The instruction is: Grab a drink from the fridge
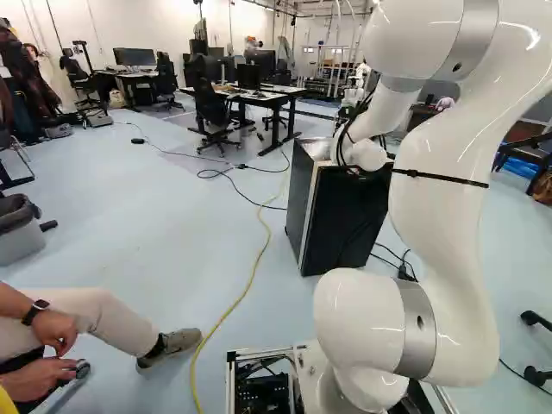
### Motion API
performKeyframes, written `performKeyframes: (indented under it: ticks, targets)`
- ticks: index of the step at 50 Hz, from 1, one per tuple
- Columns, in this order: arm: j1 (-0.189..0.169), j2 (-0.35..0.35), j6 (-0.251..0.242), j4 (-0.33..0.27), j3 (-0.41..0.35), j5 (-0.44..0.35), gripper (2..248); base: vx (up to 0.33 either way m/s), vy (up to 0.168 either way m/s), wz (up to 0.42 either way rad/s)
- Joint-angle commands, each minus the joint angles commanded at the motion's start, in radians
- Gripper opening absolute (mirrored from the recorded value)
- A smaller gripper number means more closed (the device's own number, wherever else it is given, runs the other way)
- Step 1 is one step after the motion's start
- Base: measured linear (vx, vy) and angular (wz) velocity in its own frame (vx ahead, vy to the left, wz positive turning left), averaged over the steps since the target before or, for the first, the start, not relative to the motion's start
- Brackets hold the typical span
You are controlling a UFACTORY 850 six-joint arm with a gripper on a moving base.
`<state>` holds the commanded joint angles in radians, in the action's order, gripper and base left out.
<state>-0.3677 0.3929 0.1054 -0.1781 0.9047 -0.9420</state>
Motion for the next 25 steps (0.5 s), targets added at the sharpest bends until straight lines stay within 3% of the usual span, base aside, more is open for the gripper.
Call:
performKeyframes:
  ticks: [25]
  targets:
    - [0.099, -0.181, -0.028, 0.048, -0.221, 0.019, 99, 0.0, 0.0, 0.0]
